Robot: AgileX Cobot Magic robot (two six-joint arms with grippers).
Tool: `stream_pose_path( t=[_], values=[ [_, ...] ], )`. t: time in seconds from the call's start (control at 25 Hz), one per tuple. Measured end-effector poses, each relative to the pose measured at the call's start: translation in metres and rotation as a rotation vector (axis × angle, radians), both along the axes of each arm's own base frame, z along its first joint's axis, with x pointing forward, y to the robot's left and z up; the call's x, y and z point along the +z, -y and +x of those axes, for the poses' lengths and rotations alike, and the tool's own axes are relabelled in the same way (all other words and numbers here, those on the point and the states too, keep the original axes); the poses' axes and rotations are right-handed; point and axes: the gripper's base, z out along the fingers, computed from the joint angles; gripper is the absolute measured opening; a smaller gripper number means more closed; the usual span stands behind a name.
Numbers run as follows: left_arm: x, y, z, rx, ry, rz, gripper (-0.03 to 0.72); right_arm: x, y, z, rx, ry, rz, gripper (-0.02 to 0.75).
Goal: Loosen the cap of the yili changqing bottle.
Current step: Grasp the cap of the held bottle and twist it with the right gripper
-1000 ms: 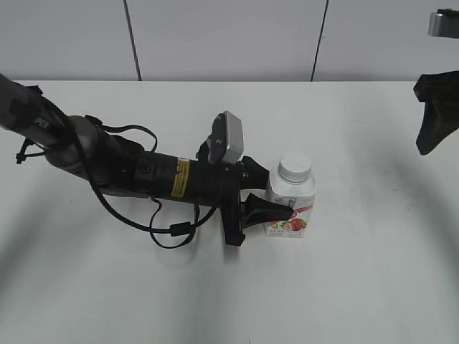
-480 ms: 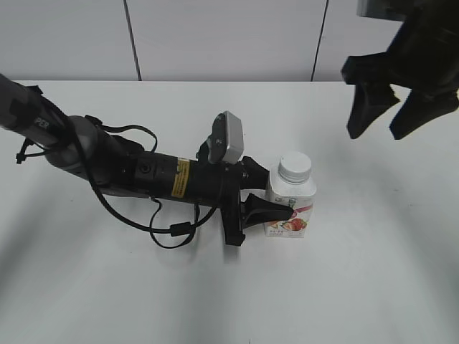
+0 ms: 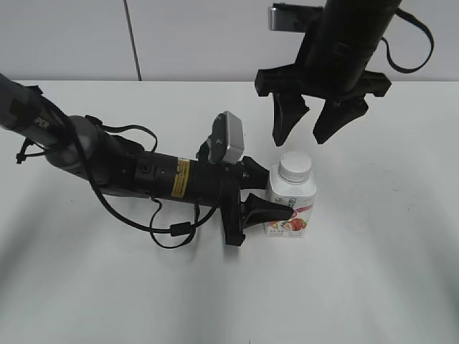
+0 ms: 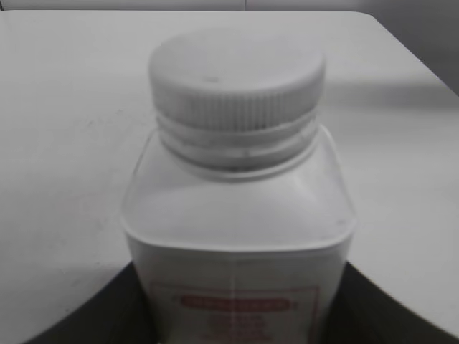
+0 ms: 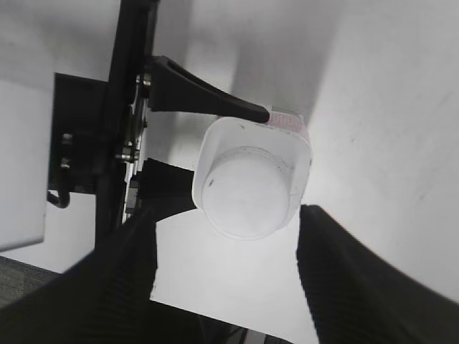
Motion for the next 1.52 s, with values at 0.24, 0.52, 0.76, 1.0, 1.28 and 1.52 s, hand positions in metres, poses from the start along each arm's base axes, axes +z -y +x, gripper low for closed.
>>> stream_pose_path(
  t=[0.24,0.52,0.76,1.0,1.28,1.52],
  values=[
    [0.0,0.0,0.0,0.0,0.0,0.0,0.363,-0.018,-0.002,0.006,-0.002,-0.037,-0.032,0.486],
    [0.0,0.0,0.0,0.0,0.0,0.0,0.362,-0.04,-0.005,0.011,-0.005,-0.086,-0.058,0.486],
    [0.0,0.0,0.0,0.0,0.0,0.0,0.362,-0.042,-0.006,0.011,-0.005,-0.09,-0.062,0.486],
    [0.0,0.0,0.0,0.0,0.0,0.0,0.362,-0.047,-0.007,0.012,-0.009,-0.109,-0.056,0.434],
    [0.0,0.0,0.0,0.0,0.0,0.0,0.361,-0.047,-0.007,0.012,0.027,-0.098,-0.063,0.39],
    [0.0,0.0,0.0,0.0,0.0,0.0,0.361,-0.047,-0.007,0.012,0.468,-0.001,-0.064,0.39]
  ],
)
